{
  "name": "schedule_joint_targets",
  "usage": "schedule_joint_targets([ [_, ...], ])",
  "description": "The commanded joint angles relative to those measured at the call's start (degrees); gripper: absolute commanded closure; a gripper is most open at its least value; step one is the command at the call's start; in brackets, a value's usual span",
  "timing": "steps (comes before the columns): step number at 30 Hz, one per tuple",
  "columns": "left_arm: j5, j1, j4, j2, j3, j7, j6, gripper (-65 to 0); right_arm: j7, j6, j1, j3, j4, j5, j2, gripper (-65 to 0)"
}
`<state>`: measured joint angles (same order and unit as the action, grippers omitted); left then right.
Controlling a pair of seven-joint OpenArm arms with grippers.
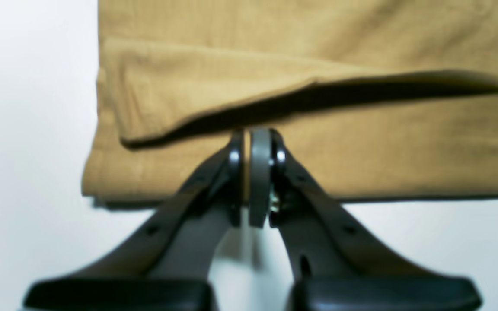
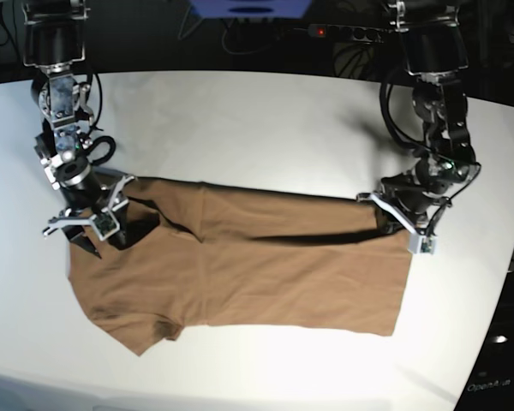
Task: Fold the T-shirt properly
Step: 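Reposition both grippers along the folded edge of the shirt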
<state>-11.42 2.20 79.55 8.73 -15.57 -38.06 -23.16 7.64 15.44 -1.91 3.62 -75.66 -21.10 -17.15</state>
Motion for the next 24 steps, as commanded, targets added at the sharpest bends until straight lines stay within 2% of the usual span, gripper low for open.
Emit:
schedule_joint_targets([
  [1,-0.76,1.01,0.76,0.54,-0.03,1.45,-0.27,-2.7,1.37,-0.72,0.90,-0.32,-1.13,0.31,-0.74,-31.5],
  [11,-0.67,4.79,-6.10,0.54,0.06,1.89,-0.18,-2.6,1.37,-0.72,0.11,-0.32,-1.13,0.31,-0.74,-31.5],
  [19,-0.58,5.94,-6.63,0.37,0.06,1.89,-0.18,-2.6,1.37,-0.72,-0.24,-0.32,-1.13,0.31,-0.74,-31.5],
  [24,4.96,7.52,-6.80,-0.42,0.06,1.98,-0.18,-2.6,1.37,-0.72,-0.24,-0.32,-1.13,0.31,-0.74,-31.5],
])
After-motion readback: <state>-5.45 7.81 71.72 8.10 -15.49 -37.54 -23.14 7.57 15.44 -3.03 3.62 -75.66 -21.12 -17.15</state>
